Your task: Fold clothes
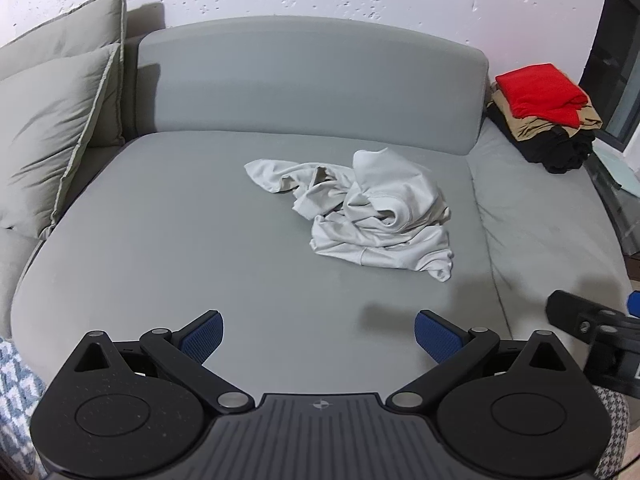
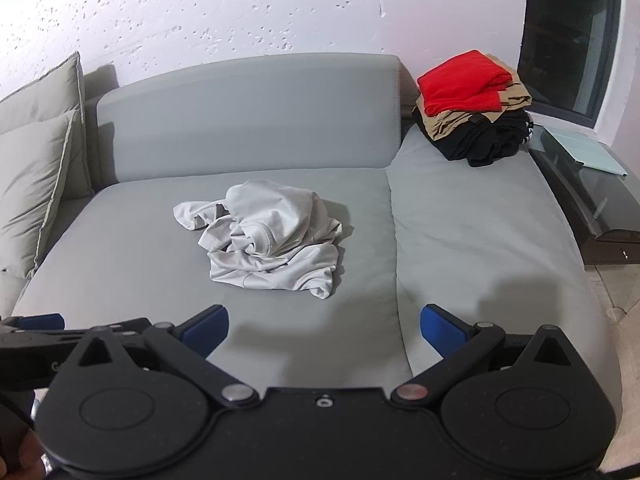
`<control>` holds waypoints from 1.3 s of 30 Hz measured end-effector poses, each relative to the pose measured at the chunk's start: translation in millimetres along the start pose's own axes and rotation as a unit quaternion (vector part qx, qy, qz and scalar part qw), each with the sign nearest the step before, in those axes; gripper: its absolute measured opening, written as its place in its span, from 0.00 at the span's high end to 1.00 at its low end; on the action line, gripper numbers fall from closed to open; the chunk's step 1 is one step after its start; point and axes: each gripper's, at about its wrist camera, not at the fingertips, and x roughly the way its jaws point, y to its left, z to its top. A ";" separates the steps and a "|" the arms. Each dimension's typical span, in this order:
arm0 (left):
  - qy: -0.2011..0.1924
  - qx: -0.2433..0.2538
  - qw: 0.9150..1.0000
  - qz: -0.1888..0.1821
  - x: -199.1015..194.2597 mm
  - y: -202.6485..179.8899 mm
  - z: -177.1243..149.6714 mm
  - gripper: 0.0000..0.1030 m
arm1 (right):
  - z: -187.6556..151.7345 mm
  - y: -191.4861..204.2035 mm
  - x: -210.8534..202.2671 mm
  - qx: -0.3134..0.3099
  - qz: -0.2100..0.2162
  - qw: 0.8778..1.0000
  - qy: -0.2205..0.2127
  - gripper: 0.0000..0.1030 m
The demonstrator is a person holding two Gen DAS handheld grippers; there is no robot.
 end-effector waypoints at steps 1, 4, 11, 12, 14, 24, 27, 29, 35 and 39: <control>0.003 -0.001 1.000 -0.002 1.3 0.9 0.2 0.01 | 0.7 -1.2 -0.1 0.001 0.000 1.000 0.002 0.00; 0.011 -0.003 1.000 -0.008 5.1 3.6 0.7 0.02 | 2.7 -4.7 -0.2 0.004 0.001 1.000 0.009 0.00; 0.008 0.017 1.000 0.008 10.5 -15.1 3.6 0.02 | -1.7 0.8 13.6 0.016 -0.001 1.000 0.015 0.00; 0.007 0.018 1.000 0.009 11.3 -15.3 3.2 0.02 | -3.5 6.3 14.4 0.017 -0.002 1.000 0.015 0.00; 0.008 0.016 1.000 0.008 10.5 -14.8 3.1 0.02 | -5.7 0.4 18.9 0.016 0.000 1.000 0.015 0.00; 0.004 0.020 1.000 0.011 8.1 -16.8 -0.9 0.02 | -4.3 -3.7 15.6 0.016 0.005 1.000 0.020 0.00; 0.004 0.020 1.000 0.012 8.2 -17.4 -0.9 0.02 | -4.6 -4.5 15.2 0.016 0.005 1.000 0.021 0.00; 0.005 0.021 1.000 0.013 8.5 -18.2 -0.5 0.02 | -5.5 -4.9 15.0 0.016 0.005 1.000 0.021 0.00; 0.006 0.021 1.000 0.017 9.4 -19.5 -1.7 0.02 | -6.8 -7.1 15.4 0.020 0.005 1.000 0.024 0.00; 0.010 0.021 1.000 0.017 10.2 -18.8 -0.7 0.02 | -6.6 -10.4 16.5 0.023 0.005 0.999 0.028 0.00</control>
